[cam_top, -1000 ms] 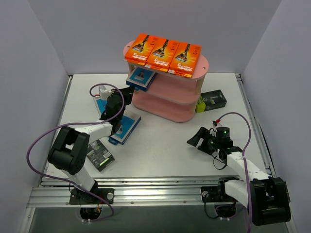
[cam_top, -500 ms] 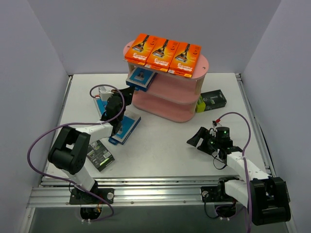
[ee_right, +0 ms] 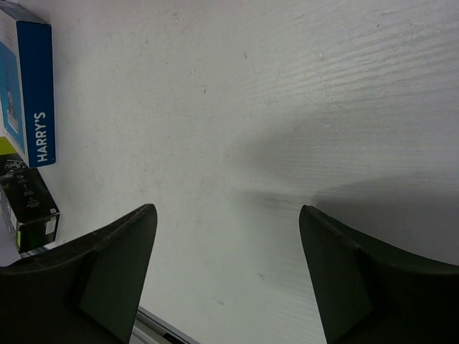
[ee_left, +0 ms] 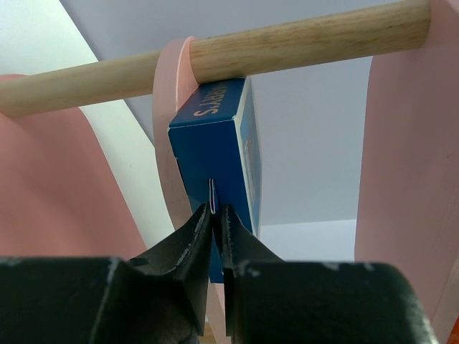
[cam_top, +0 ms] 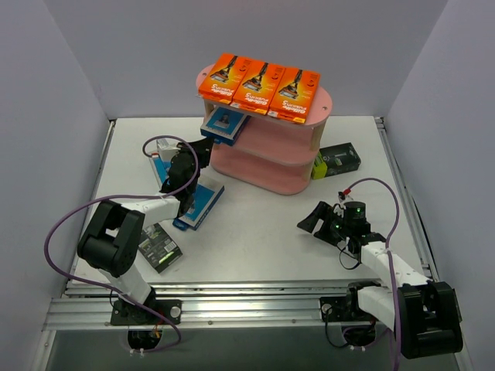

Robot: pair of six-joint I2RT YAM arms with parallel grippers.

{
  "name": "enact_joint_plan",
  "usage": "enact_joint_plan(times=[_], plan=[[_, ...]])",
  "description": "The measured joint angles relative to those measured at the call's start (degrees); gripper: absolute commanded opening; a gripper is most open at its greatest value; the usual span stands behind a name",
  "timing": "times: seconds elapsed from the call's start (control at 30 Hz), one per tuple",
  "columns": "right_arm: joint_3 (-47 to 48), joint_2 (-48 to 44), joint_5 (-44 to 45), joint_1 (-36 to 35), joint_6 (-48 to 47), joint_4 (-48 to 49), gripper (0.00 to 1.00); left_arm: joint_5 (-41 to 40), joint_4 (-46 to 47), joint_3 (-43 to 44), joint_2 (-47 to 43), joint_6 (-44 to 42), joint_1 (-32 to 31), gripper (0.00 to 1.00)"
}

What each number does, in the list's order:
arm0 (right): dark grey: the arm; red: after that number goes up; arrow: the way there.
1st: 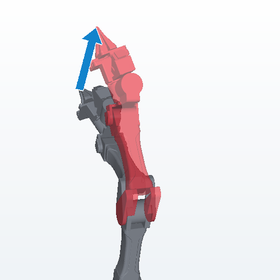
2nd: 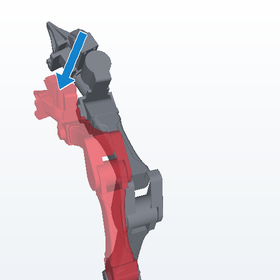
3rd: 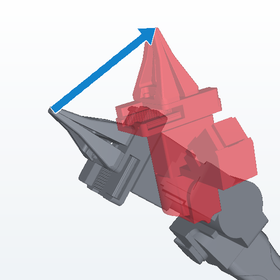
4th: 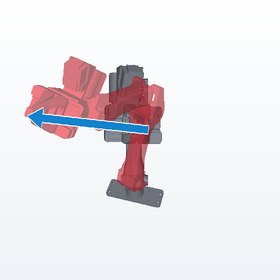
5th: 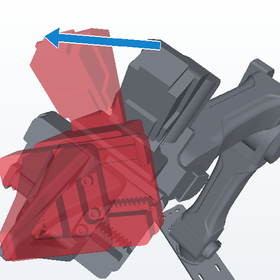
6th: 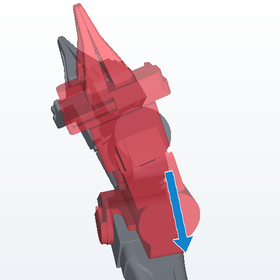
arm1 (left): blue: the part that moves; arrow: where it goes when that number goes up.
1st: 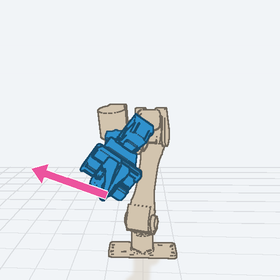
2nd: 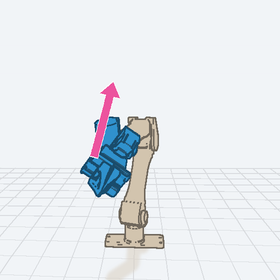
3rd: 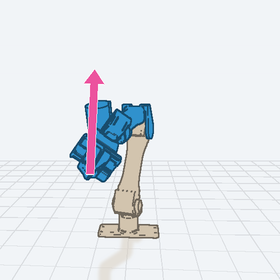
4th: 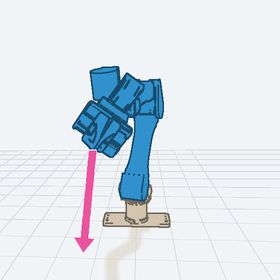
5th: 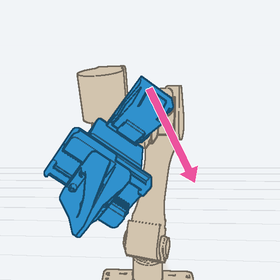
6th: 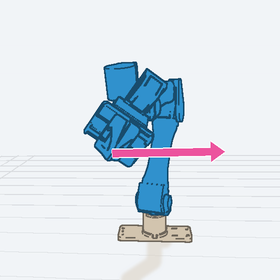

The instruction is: Place and organize the shaving razors onto the shelf

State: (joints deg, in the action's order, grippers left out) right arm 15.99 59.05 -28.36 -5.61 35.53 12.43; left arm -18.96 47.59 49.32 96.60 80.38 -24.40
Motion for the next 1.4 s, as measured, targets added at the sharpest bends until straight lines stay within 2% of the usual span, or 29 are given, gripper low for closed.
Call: enact_joint_plan(times=[0.3, 0.67, 0.97, 1.4], plan=[[0.0, 0.3, 0.0, 0.0, 0.0, 0.2, 0.76, -0.3, 0.2, 0.0, 0.0, 0.0, 0.0, 0.23], [0.0, 0.4, 0.0, 0.0, 0.0, 0.2, 0.76, -0.3, 0.3, 0.0, 0.0, 0.0, 0.0, 0.33], [0.0, 0.4, 0.0, 0.0, 0.0, 0.2, 0.76, -0.3, 1.0, 0.0, 0.0, -0.7, 0.0, 0.35], [0.0, 0.4, 0.0, -0.1, 0.0, 0.2, 0.76, 2.2, 0.7, -0.8, -1.9, -3.0, 1.2, 0.43]])
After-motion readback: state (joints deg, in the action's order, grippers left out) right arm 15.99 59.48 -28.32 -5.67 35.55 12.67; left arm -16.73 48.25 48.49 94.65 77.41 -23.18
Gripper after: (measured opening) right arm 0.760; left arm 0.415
